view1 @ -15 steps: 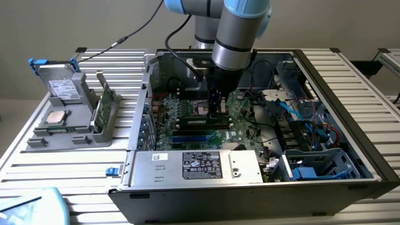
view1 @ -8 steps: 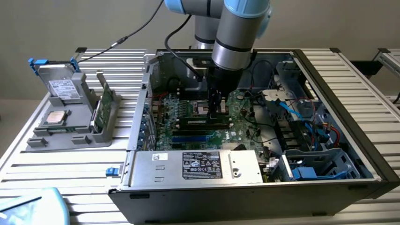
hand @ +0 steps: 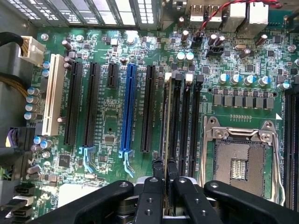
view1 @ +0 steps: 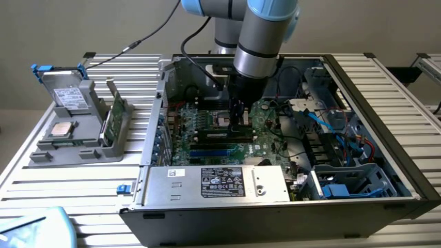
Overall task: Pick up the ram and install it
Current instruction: 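Insert the ram into the slot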
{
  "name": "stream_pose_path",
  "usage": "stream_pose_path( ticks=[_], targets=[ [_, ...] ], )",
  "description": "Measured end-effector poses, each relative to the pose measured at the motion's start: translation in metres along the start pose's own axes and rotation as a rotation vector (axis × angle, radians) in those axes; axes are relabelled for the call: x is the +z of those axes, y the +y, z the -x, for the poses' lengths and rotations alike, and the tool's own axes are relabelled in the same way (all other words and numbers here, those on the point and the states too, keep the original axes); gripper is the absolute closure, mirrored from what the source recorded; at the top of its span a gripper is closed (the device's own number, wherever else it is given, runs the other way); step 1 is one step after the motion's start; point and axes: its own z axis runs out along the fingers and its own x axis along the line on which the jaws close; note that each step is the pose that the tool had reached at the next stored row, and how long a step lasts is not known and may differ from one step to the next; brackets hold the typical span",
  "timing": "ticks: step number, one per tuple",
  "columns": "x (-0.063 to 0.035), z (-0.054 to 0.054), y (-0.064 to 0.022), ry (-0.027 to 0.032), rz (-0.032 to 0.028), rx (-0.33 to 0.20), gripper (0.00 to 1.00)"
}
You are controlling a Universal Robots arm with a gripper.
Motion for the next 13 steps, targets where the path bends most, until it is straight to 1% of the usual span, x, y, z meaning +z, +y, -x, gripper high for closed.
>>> stream_pose_path(
  ticks=[5,13],
  targets=[
    [0.0000,-0.0004,-0.0003,-0.0002,0.0000,0.001,0.86],
    [0.0005,-0.0004,-0.0007,-0.0007,-0.0025,0.006,0.86]
  ],
)
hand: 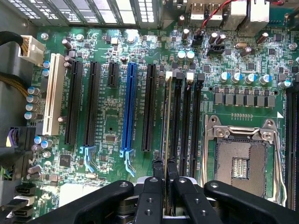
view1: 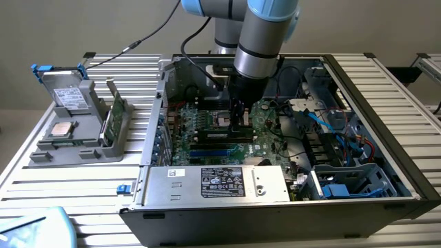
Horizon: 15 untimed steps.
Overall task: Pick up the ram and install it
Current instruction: 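Insert the ram into the slot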
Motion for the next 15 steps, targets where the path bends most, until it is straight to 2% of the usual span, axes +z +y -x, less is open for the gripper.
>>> stream_pose_path(
  ticks=[15],
  targets=[
    [0.0002,0.0005,0.0000,-0.0017,0.0005,0.011,0.86]
  ],
)
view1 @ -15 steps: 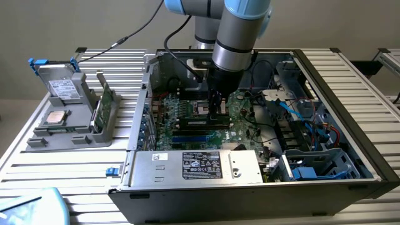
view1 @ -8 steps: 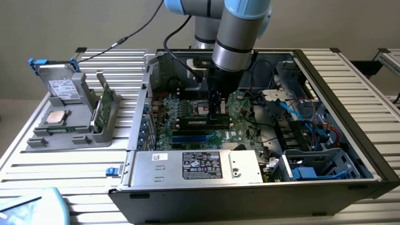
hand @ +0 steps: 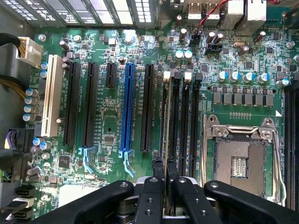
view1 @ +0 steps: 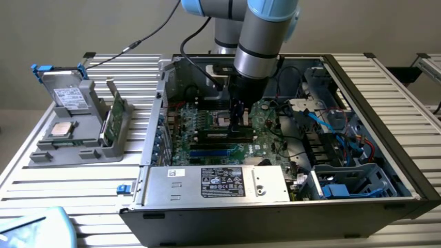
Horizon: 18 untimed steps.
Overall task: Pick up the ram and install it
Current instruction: 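Insert the ram into the slot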
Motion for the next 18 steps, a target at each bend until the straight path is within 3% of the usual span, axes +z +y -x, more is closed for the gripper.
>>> stream_pose_path(
  ticks=[18],
  targets=[
    [0.0008,-0.0020,0.0000,-0.0001,0.0000,0.000,0.86]
  ],
)
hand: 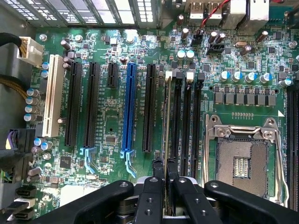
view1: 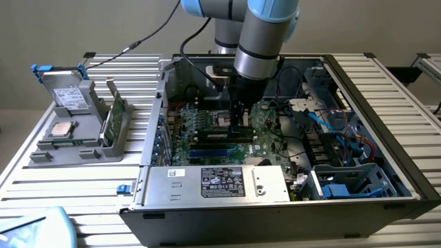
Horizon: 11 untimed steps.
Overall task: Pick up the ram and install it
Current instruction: 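Insert the ram into the slot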
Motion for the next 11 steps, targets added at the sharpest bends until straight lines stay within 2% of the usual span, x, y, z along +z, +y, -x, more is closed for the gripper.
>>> stream_pose_path(
  ticks=[11],
  targets=[
    [0.0006,0.0000,-0.0001,-0.0003,0.0001,0.001,0.86]
  ],
)
